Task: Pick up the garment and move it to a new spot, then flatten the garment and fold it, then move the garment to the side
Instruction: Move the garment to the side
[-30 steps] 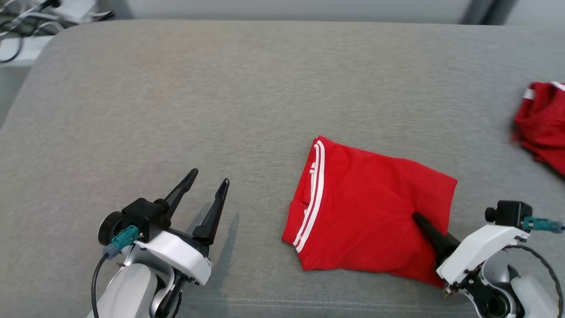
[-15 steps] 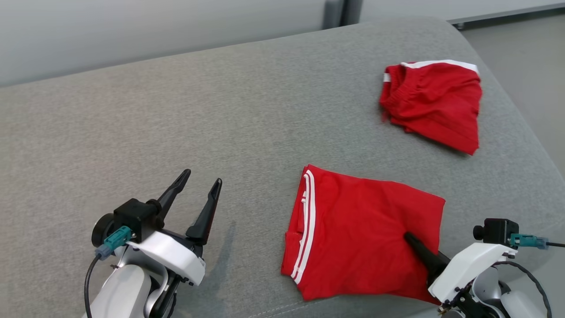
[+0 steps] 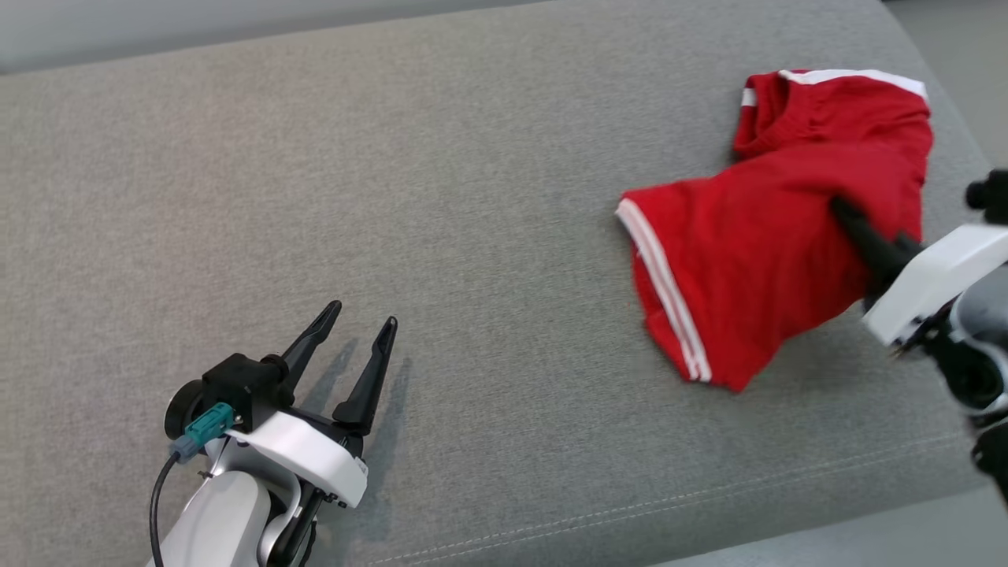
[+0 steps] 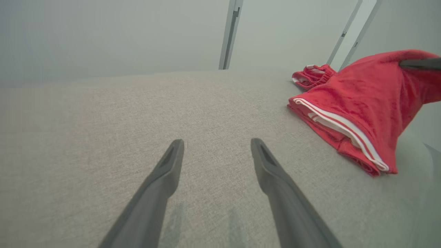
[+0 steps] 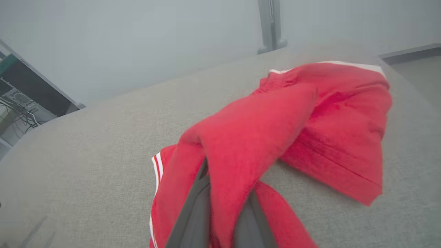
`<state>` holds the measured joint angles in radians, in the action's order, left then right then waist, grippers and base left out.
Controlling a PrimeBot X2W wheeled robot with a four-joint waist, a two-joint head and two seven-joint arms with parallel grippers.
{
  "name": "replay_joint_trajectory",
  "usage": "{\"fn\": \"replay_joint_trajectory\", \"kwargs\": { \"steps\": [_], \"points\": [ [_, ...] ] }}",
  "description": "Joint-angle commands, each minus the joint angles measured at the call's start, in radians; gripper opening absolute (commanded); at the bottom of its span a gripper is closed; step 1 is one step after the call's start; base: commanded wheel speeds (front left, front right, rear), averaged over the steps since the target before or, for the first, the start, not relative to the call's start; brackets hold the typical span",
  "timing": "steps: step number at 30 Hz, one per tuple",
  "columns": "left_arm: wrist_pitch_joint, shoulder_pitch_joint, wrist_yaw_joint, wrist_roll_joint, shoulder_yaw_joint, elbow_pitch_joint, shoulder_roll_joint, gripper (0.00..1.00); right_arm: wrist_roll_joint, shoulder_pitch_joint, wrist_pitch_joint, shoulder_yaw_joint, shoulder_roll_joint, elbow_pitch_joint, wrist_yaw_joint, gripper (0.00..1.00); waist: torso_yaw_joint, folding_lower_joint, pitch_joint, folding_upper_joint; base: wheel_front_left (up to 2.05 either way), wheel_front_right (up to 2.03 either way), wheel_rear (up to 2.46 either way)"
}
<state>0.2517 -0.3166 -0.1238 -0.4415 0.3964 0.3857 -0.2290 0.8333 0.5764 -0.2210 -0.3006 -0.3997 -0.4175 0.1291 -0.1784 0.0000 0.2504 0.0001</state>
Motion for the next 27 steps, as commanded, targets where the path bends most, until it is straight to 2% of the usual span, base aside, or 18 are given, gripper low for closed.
{"fn": "replay_joint_trajectory", "kwargs": {
  "steps": [1, 10, 21, 22, 23, 24, 27],
  "points": [
    [0.01, -0.042, -0.007, -0.004, -0.036, -0.031, -0.018, 1.0, -0.015, 0.037, -0.009, 0.002, -0.038, 0.005, 0.002, 0.0, 0.026, 0.0, 0.024, -0.0001, 0.0, 0.0, 0.0],
    [0.01, -0.06, -0.007, 0.005, -0.031, -0.051, -0.011, 1.0, -0.108, 0.226, -0.065, 0.04, -0.167, -0.104, 0.002, 0.0, 0.083, 0.0, 0.069, -0.0001, 0.0, 0.0, 0.0],
    [0.01, -0.086, -0.007, 0.017, -0.023, -0.055, -0.003, 1.0, -0.218, 0.36, -0.076, 0.059, -0.246, -0.281, 0.002, 0.0, 0.144, 0.0, 0.116, -0.0001, 0.0, 0.0, 0.0],
    [0.01, -0.089, -0.007, 0.017, -0.022, -0.055, -0.002, 1.0, -0.242, 0.372, -0.063, 0.064, -0.254, -0.307, 0.002, 0.05, 0.15, 0.0, 0.121, -0.0001, 0.0, 0.0, 0.0],
    [0.01, -0.091, -0.007, 0.017, -0.019, -0.055, -0.001, 1.0, -0.271, 0.382, -0.058, 0.056, -0.259, -0.33, 0.002, 0.85, 0.156, 0.0, 0.125, -0.0001, 0.0, 0.0, 0.0],
    [0.01, -0.093, -0.007, 0.017, -0.017, -0.055, 0.0, 1.0, -0.294, 0.39, -0.056, 0.049, -0.263, -0.351, 0.002, 1.0, 0.161, 0.0, 0.128, -0.0001, 0.0, 0.0, 0.0],
    [0.01, -0.094, -0.007, 0.013, -0.009, -0.051, 0.002, 1.0, -0.358, 0.419, -0.039, 0.049, -0.28, -0.414, 0.002, 1.0, 0.173, 0.0, 0.136, -0.0001, 0.0, 0.0, 0.0]
  ]
}}
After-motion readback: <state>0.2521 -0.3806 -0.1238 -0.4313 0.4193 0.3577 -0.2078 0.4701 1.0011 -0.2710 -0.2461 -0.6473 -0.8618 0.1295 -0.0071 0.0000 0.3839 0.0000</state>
